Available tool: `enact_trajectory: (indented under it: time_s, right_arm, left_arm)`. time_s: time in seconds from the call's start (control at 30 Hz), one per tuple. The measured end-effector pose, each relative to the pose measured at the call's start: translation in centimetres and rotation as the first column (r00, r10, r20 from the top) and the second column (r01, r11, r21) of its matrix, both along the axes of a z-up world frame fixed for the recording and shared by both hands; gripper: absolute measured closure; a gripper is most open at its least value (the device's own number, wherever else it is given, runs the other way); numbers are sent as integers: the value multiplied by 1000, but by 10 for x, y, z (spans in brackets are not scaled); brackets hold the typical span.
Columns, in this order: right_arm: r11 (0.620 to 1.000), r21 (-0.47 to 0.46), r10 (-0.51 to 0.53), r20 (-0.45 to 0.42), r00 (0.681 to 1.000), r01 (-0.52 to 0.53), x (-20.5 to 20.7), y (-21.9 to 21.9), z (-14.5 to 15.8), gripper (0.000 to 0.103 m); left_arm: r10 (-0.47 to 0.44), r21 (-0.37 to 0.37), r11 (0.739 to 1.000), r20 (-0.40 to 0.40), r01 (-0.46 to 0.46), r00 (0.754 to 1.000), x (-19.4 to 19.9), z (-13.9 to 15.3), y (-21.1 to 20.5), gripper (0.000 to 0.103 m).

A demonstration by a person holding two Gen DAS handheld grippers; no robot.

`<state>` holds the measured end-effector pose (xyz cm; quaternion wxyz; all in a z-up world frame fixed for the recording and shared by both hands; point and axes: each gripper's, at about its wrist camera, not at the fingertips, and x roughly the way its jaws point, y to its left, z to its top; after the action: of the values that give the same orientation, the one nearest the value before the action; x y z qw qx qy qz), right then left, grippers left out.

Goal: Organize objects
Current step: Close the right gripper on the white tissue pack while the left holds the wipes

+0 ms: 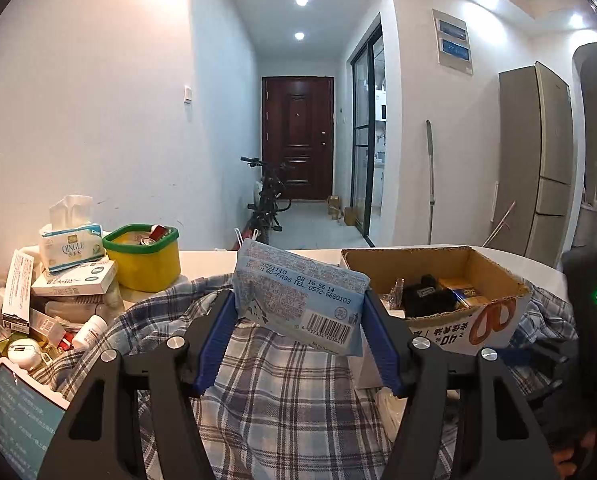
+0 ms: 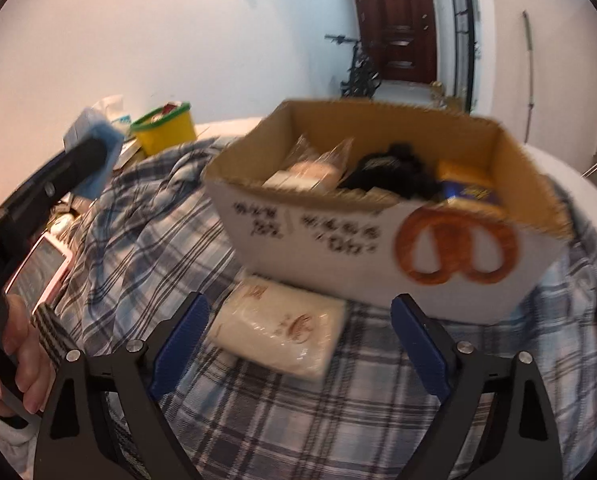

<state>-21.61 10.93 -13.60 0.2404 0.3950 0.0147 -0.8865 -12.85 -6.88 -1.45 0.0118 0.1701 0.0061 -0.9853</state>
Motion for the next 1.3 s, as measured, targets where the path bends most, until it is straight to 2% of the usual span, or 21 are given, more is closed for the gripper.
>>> enact_trajectory:
  time_s: [0.1,0.43,0.67,0.9,0.93,1.03,1.1,1.17,1.23,1.3]
  right_arm:
    - [999,-13,31,26,999,-31,0,-7,-7,13]
    - [999,25,46,59,997,-48,-3,-17,-21,13]
    - [998,39,49,87,995,-52,-6,-17,-26,24]
    - [997,56,51,60,997,-54,-4,-15,-23,46]
    - [997,59,51,53,997,-54,-3,-13,-22,64]
    - [996,58,58,42,997,-60,-2,-13,-18,67]
    - [996,61,62,47,997,-65,-2,-13,-19,66]
    - [997,52,61,47,997,-63,-1,-14,-19,56]
    - [997,17,73,33,997,-74,3,-13,-15,29]
    - [996,-4,87,12,996,-87,6,-16,-11,16]
  left_arm:
    - [0,5,1000,4,0,1000,-1,-3,-1,38]
    - [-1,3,1000,14,1,1000,-2,-5,-1,38]
    - [-7,-4,1000,17,7,1000,-2,-6,1,38]
    - [-5,-1,1000,12,5,1000,-2,-6,1,38]
    - [-6,-2,1000,11,6,1000,-2,-6,2,38]
    - [-6,-4,1000,9,6,1000,-2,-5,1,38]
    - [-5,-4,1000,10,5,1000,-2,-5,2,38]
    - [-5,-3,1000,9,5,1000,-2,-5,2,38]
    - [-5,-3,1000,6,5,1000,-2,-5,1,38]
    - [-5,-3,1000,7,5,1000,-2,-5,1,38]
